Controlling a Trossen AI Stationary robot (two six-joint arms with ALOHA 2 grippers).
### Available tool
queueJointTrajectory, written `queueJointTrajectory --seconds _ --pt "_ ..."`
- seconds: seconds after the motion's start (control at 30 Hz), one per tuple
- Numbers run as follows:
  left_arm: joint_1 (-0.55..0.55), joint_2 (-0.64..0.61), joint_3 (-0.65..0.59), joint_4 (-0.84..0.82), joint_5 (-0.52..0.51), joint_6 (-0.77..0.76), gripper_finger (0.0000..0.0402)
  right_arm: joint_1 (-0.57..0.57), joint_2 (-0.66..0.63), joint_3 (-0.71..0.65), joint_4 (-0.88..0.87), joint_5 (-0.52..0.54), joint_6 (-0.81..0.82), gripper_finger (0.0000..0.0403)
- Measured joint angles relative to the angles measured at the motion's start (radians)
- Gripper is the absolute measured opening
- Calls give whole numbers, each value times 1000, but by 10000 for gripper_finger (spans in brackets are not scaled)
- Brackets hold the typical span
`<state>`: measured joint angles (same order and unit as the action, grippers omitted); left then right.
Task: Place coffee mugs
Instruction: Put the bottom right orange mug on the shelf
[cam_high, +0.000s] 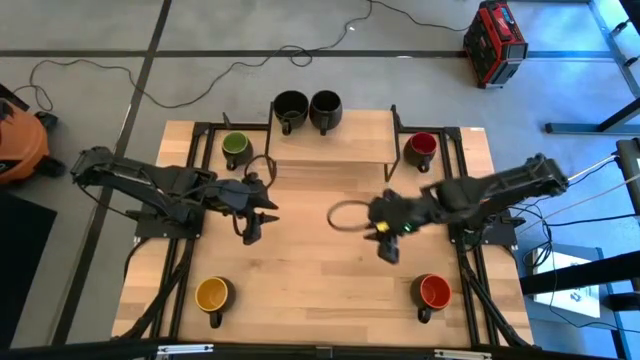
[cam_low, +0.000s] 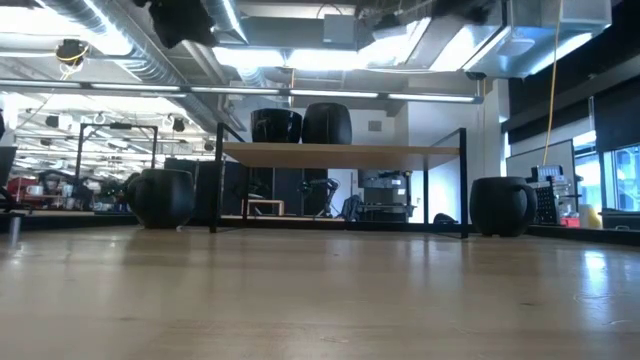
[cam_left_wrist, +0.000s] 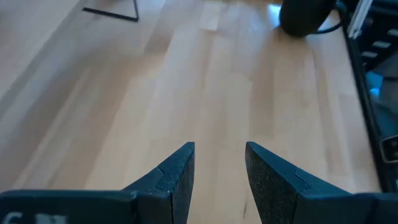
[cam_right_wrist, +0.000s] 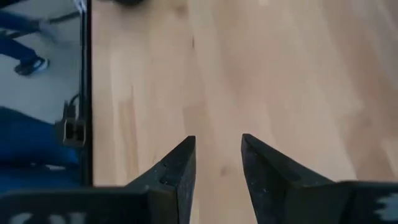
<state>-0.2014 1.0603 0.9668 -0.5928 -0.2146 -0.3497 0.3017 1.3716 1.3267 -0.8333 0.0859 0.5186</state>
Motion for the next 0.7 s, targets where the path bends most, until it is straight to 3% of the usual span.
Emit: queueJointTrajectory --seconds 0.27,0.5,0.6,0.7 --pt "-32 93 0 104 5 -101 137 243 -72 -3 -203 142 229 115" --pt "-140 172 4 160 50 -208 137 423 -81 -16 -248 301 363 115" --pt "-219 204 74 74 57 -257 137 462 -79 -62 -248 322 413 115" --pt "-277 217 192 -114 40 -308 137 491 -79 -113 -232 325 460 115"
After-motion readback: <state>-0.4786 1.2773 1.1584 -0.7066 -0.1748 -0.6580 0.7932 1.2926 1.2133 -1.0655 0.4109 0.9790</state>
